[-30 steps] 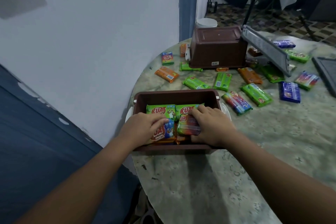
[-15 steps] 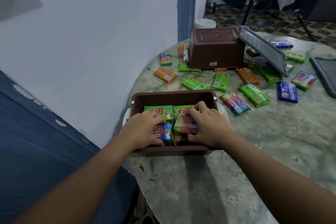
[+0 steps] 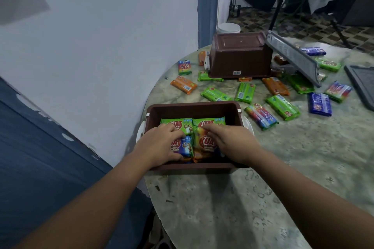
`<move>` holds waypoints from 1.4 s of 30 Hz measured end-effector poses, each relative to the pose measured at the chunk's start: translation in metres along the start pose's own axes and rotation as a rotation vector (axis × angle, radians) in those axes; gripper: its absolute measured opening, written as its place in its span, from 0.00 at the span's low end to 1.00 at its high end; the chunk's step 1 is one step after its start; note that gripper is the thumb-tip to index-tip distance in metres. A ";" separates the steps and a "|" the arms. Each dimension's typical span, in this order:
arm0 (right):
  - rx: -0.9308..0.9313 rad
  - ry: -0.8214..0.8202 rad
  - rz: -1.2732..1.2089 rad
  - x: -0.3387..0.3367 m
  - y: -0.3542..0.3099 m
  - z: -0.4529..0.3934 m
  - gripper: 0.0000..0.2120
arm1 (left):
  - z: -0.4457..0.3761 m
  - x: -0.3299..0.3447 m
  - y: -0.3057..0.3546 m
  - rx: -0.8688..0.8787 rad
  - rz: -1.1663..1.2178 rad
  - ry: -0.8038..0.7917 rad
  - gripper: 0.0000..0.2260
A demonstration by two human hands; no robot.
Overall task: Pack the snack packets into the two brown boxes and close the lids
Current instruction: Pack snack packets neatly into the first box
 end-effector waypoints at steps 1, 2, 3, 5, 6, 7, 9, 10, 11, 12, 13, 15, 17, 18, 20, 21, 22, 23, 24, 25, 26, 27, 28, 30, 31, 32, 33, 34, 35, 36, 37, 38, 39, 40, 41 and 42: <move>-0.009 -0.007 0.017 0.001 -0.001 -0.001 0.20 | 0.000 0.000 0.000 -0.001 0.000 0.005 0.31; -0.015 -0.013 0.024 0.002 -0.001 -0.002 0.20 | 0.000 0.000 -0.001 -0.001 0.003 0.009 0.31; -0.019 -0.008 0.019 0.002 -0.001 -0.003 0.20 | 0.000 0.000 -0.001 -0.002 0.010 0.010 0.31; -0.020 0.005 0.039 0.002 0.001 -0.005 0.21 | 0.000 0.001 -0.002 -0.004 0.024 -0.003 0.32; -0.024 -0.001 0.077 0.003 0.001 -0.005 0.21 | 0.000 0.002 -0.001 -0.004 0.023 -0.007 0.33; -0.034 -0.017 0.118 0.004 0.001 -0.005 0.23 | 0.000 0.002 -0.001 -0.004 0.019 -0.009 0.33; -0.054 -0.052 0.156 0.007 0.000 -0.004 0.29 | 0.000 0.002 -0.001 -0.005 0.011 -0.009 0.33; -0.058 -0.063 0.153 0.007 0.000 -0.004 0.33 | 0.000 0.002 -0.001 -0.006 0.009 -0.009 0.33; -0.061 -0.075 0.146 0.006 0.000 -0.004 0.35 | 0.000 0.001 -0.001 -0.006 0.004 -0.010 0.32; -0.062 -0.092 0.144 0.007 0.000 -0.005 0.37 | 0.000 0.001 -0.001 -0.007 -0.002 -0.013 0.32; -0.062 -0.109 0.149 0.007 0.000 -0.005 0.36 | 0.000 0.001 0.000 -0.007 -0.008 -0.015 0.32; -0.064 -0.124 0.161 0.007 -0.001 -0.006 0.34 | 0.000 0.000 0.001 -0.005 -0.018 -0.019 0.32; -0.066 -0.121 0.171 0.006 -0.003 -0.005 0.32 | -0.001 -0.002 0.002 0.006 -0.030 -0.015 0.32; -0.067 -0.117 0.174 0.006 -0.003 -0.005 0.32 | -0.001 -0.002 0.002 0.011 -0.038 -0.012 0.32; -0.072 -0.109 0.169 0.006 -0.002 -0.004 0.32 | -0.002 -0.002 0.003 0.023 -0.049 -0.014 0.32; -0.073 -0.104 0.163 0.006 -0.002 -0.004 0.32 | -0.002 -0.002 0.003 0.029 -0.045 -0.021 0.33; -0.068 -0.097 0.153 0.007 -0.001 -0.004 0.33 | -0.002 -0.001 0.002 0.031 -0.031 -0.027 0.33; -0.060 -0.084 0.138 0.006 -0.001 -0.004 0.33 | -0.002 -0.002 0.002 0.029 -0.006 -0.023 0.34; -0.056 -0.065 0.114 0.006 -0.002 -0.003 0.33 | -0.001 -0.004 0.001 0.018 0.031 -0.009 0.34; -0.047 -0.038 0.068 0.004 0.000 -0.004 0.31 | -0.003 -0.006 0.000 0.003 0.089 0.019 0.32; -0.037 -0.003 -0.009 0.001 0.000 -0.005 0.29 | -0.003 -0.009 -0.002 -0.019 0.166 0.060 0.29; -0.025 0.039 -0.111 -0.004 0.000 -0.005 0.25 | -0.004 -0.013 -0.002 -0.042 0.250 0.111 0.23; -0.010 0.089 -0.220 -0.009 0.001 -0.006 0.21 | -0.006 -0.018 -0.003 -0.061 0.320 0.161 0.17; 0.002 0.218 -0.346 -0.021 0.002 -0.014 0.14 | -0.016 -0.028 -0.009 -0.081 0.374 0.256 0.08; -0.002 0.282 -0.352 -0.028 0.002 -0.020 0.12 | -0.024 -0.033 -0.012 -0.085 0.373 0.289 0.07; -0.008 0.333 -0.341 -0.034 0.003 -0.027 0.10 | -0.034 -0.037 -0.015 -0.089 0.370 0.312 0.06; -0.013 0.375 -0.326 -0.040 0.003 -0.036 0.10 | -0.046 -0.041 -0.018 -0.095 0.370 0.326 0.05; -0.017 0.411 -0.310 -0.046 0.004 -0.047 0.09 | -0.058 -0.045 -0.021 -0.103 0.368 0.338 0.05; -0.016 0.438 -0.297 -0.051 0.005 -0.057 0.08 | -0.071 -0.048 -0.025 -0.110 0.364 0.347 0.05; -0.005 0.455 -0.287 -0.056 0.008 -0.069 0.08 | -0.084 -0.051 -0.029 -0.114 0.357 0.349 0.04; 0.019 0.456 -0.277 -0.059 0.013 -0.080 0.09 | -0.098 -0.053 -0.033 -0.115 0.347 0.342 0.04; 0.051 0.441 -0.264 -0.062 0.018 -0.092 0.09 | -0.113 -0.054 -0.038 -0.116 0.339 0.321 0.04; 0.087 0.409 -0.248 -0.064 0.023 -0.103 0.10 | -0.127 -0.052 -0.043 -0.118 0.330 0.290 0.05; 0.130 0.366 -0.230 -0.064 0.029 -0.114 0.12 | -0.141 -0.050 -0.048 -0.121 0.318 0.255 0.05; 0.172 0.320 -0.216 -0.064 0.034 -0.124 0.14 | -0.156 -0.046 -0.054 -0.126 0.298 0.213 0.06; 0.214 0.274 -0.208 -0.062 0.040 -0.135 0.15 | -0.169 -0.041 -0.058 -0.131 0.271 0.168 0.08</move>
Point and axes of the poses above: each hand's wrist, its own z-axis away from the middle knuckle, its own x-axis out of the palm, y = z × x, the point moved 5 cm from there along -z, towards the middle knuckle, and after that the axes turned 14 degrees about -z, right-handed, at the moved point
